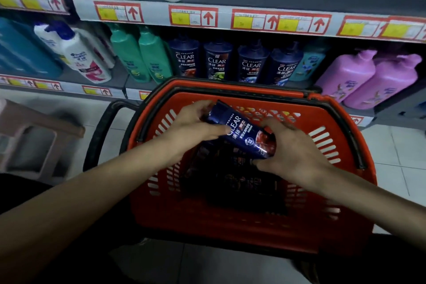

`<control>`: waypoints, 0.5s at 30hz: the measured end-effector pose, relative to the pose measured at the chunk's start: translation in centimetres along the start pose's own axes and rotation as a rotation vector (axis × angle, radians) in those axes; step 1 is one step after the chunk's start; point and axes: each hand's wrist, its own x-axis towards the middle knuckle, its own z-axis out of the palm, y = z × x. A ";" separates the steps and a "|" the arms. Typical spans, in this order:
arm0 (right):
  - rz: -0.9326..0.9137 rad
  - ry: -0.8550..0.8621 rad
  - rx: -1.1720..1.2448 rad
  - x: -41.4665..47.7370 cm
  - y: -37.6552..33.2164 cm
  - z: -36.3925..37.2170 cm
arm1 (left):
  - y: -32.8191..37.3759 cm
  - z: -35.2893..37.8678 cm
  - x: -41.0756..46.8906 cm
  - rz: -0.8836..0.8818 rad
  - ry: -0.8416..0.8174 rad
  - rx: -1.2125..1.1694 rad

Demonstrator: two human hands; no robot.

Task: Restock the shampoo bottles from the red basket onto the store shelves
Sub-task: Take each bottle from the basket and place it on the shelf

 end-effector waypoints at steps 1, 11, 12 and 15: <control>0.001 -0.007 0.032 0.1 0.0 -0.1 | 0.5 0.1 0.0 -0.028 0.000 -0.082; 0.193 -0.227 0.615 0.2 -1.5 -1.2 | 3.0 0.9 -0.3 -0.080 0.084 -0.278; 0.234 -0.265 0.742 0.1 -1.6 -1.3 | 3.2 1.0 -0.3 -0.082 0.089 -0.307; 0.319 -0.345 1.065 0.2 -1.6 -1.4 | 4.2 1.0 -0.5 -0.104 0.088 -0.391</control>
